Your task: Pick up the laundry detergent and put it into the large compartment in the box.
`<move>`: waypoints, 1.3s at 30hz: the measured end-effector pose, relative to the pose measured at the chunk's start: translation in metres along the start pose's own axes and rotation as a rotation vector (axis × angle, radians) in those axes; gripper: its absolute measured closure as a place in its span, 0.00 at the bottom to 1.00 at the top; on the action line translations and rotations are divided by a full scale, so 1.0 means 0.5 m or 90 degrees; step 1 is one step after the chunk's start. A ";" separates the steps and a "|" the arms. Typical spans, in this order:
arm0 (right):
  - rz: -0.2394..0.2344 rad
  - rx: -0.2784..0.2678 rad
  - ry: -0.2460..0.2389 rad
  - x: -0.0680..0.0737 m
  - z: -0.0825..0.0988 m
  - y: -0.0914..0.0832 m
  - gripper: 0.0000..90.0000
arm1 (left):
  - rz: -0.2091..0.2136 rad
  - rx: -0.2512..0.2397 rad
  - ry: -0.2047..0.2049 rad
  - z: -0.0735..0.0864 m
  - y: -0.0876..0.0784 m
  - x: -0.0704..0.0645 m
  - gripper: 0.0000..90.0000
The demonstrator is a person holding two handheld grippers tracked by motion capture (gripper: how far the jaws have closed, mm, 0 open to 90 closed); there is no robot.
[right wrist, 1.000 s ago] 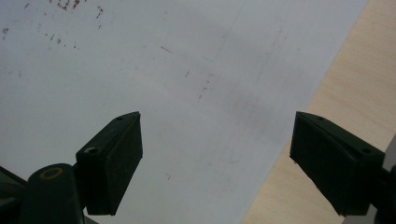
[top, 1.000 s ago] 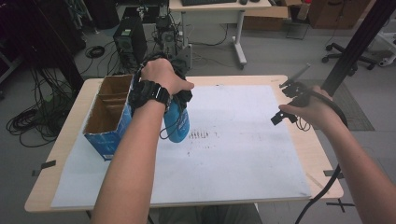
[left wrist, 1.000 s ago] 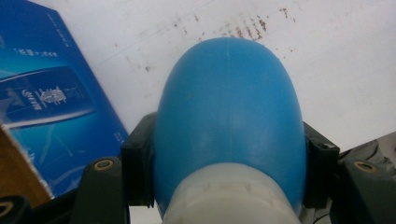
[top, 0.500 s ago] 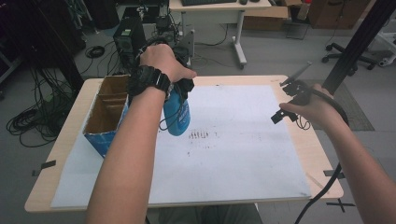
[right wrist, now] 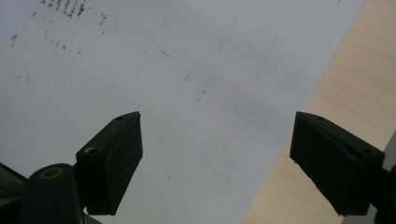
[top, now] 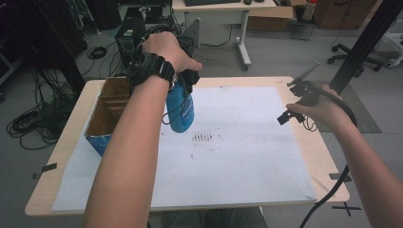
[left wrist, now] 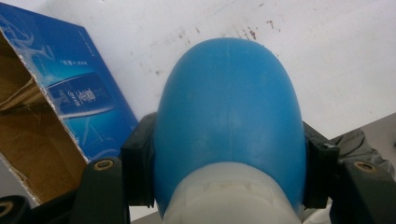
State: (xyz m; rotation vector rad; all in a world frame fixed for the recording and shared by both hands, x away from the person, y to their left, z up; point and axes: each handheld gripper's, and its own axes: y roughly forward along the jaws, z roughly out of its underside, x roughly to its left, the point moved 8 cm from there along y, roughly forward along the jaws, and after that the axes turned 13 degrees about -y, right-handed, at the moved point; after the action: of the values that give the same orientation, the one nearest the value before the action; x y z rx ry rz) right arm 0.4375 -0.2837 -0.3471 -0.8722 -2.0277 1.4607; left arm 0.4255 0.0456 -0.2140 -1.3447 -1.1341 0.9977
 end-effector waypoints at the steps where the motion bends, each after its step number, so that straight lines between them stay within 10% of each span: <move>1: -0.001 0.000 0.000 0.000 0.000 0.001 0.19 | 0.000 0.000 0.000 -0.001 -0.002 0.001 0.42; 39: -0.007 0.013 0.004 -0.007 -0.007 0.021 0.19 | -0.002 -0.007 -0.081 -0.004 -0.031 0.110 0.42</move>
State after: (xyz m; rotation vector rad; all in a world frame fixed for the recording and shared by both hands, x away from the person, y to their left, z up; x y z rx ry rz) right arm 0.4448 -0.2818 -0.3561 -0.8547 -2.0070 1.4687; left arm 0.4370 0.0990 -0.1964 -1.3027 -1.2373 1.0892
